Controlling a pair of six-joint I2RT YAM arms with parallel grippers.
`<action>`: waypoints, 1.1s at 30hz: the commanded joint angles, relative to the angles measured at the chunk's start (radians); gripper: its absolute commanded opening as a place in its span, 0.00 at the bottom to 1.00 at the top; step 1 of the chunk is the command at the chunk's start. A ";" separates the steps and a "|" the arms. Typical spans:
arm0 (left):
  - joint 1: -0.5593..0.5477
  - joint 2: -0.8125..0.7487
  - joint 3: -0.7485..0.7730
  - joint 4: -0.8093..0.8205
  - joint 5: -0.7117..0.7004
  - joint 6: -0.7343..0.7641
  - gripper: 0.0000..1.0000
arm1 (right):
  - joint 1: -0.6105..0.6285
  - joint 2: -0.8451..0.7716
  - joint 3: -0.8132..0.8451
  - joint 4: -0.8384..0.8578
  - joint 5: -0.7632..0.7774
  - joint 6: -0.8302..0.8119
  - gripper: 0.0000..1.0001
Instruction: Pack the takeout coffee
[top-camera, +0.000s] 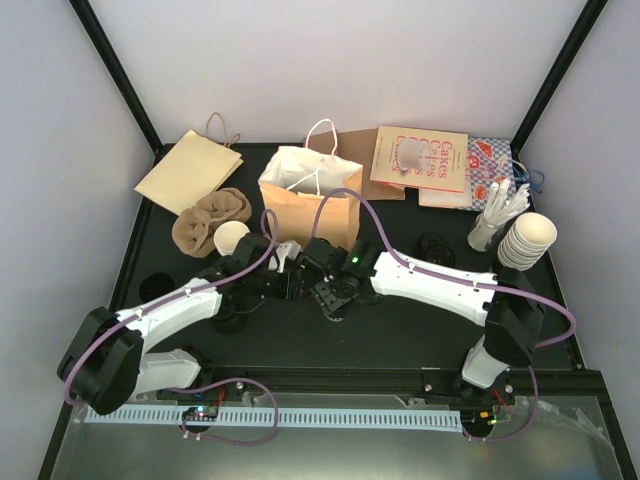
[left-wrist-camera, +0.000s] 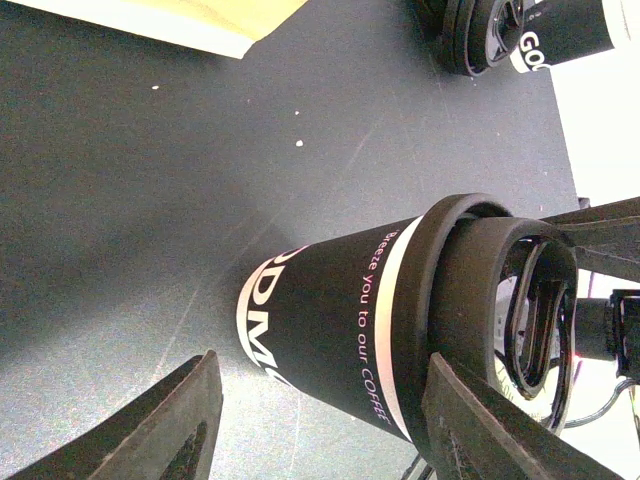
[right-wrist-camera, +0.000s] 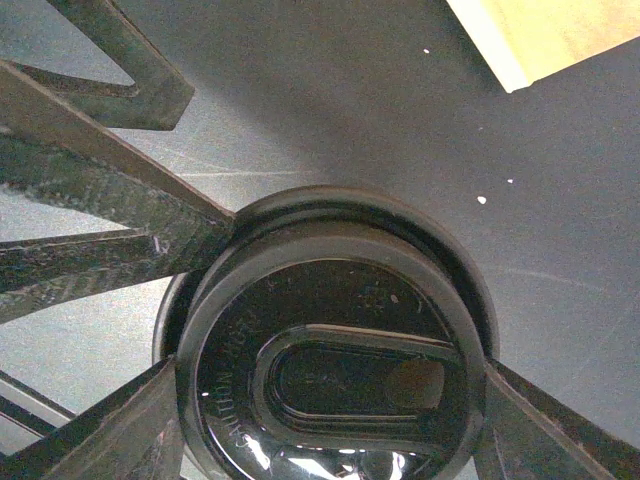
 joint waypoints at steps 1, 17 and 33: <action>-0.009 0.060 -0.034 -0.023 -0.042 -0.003 0.57 | 0.009 0.062 -0.065 -0.010 -0.097 -0.026 0.70; -0.010 -0.169 0.015 -0.145 -0.163 0.010 0.66 | -0.002 0.015 -0.071 -0.066 -0.014 -0.019 0.70; -0.008 -0.272 0.051 -0.217 -0.186 0.017 0.68 | -0.005 -0.086 0.028 -0.089 0.095 0.001 0.71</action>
